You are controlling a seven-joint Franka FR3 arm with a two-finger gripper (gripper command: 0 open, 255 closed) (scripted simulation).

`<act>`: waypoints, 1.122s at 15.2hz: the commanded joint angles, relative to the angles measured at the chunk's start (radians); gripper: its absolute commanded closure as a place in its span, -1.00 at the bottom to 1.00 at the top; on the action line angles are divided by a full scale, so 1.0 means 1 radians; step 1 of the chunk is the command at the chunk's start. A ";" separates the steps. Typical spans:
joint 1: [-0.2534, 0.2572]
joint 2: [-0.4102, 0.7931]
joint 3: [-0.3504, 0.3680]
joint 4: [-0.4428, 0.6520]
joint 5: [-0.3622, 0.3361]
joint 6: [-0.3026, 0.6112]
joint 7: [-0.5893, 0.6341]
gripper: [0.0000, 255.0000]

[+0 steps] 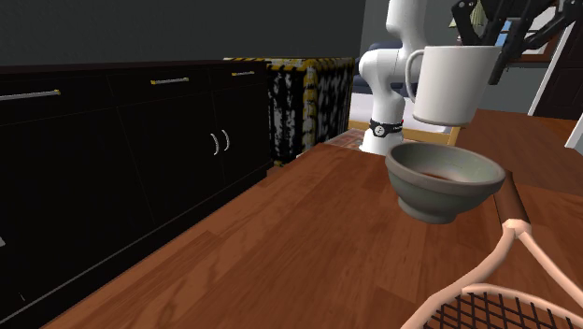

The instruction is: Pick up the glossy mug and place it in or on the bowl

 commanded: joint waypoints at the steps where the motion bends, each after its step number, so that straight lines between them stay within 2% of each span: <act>1: 0.000 0.002 0.000 -0.027 -0.001 0.030 0.002 1.00; 10: 0.001 0.025 0.000 -0.122 -0.009 0.146 0.011 1.00; 17: 0.001 0.027 0.000 -0.128 -0.010 0.154 0.012 1.00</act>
